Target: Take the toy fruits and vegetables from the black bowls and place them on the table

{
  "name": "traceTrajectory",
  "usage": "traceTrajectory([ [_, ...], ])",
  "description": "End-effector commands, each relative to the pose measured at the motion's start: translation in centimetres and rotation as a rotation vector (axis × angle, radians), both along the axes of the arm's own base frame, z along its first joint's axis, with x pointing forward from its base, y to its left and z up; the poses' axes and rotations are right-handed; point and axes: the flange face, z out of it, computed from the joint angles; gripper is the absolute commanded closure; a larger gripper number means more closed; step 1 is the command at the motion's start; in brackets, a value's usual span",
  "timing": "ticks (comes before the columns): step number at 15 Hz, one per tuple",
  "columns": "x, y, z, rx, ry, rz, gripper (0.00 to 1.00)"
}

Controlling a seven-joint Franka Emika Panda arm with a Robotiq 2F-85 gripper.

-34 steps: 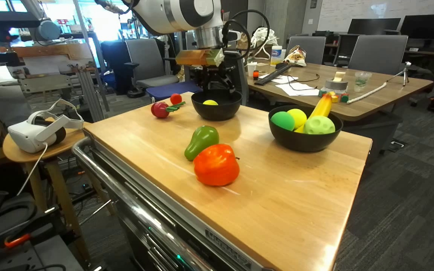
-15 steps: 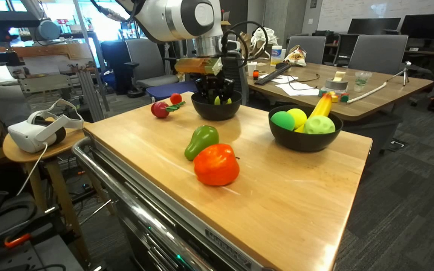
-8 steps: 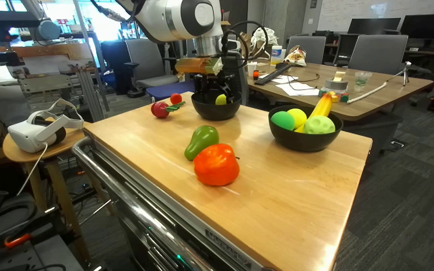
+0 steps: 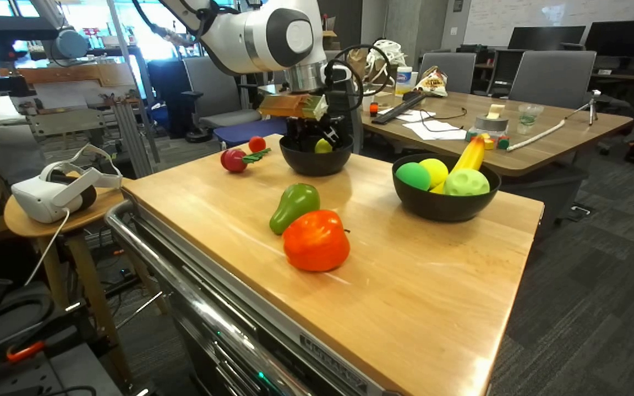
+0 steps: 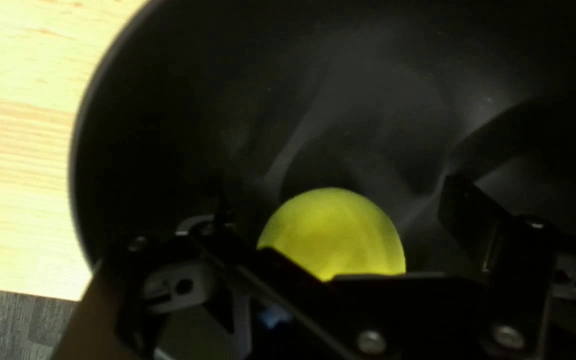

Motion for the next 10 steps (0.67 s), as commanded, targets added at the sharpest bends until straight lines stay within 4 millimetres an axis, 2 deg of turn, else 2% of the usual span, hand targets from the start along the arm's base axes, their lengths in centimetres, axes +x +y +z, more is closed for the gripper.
traceTrajectory([
  [1,0.8,0.4,-0.1,-0.014,-0.048,0.020,0.29],
  [6,0.7,0.3,0.4,-0.014,-0.074,0.030,0.69],
  [7,0.6,0.3,0.5,-0.016,-0.078,0.033,0.75],
  [9,0.5,0.1,1.0,-0.014,-0.083,0.032,0.77],
  [10,0.3,0.1,1.5,-0.014,-0.085,0.031,0.82],
])
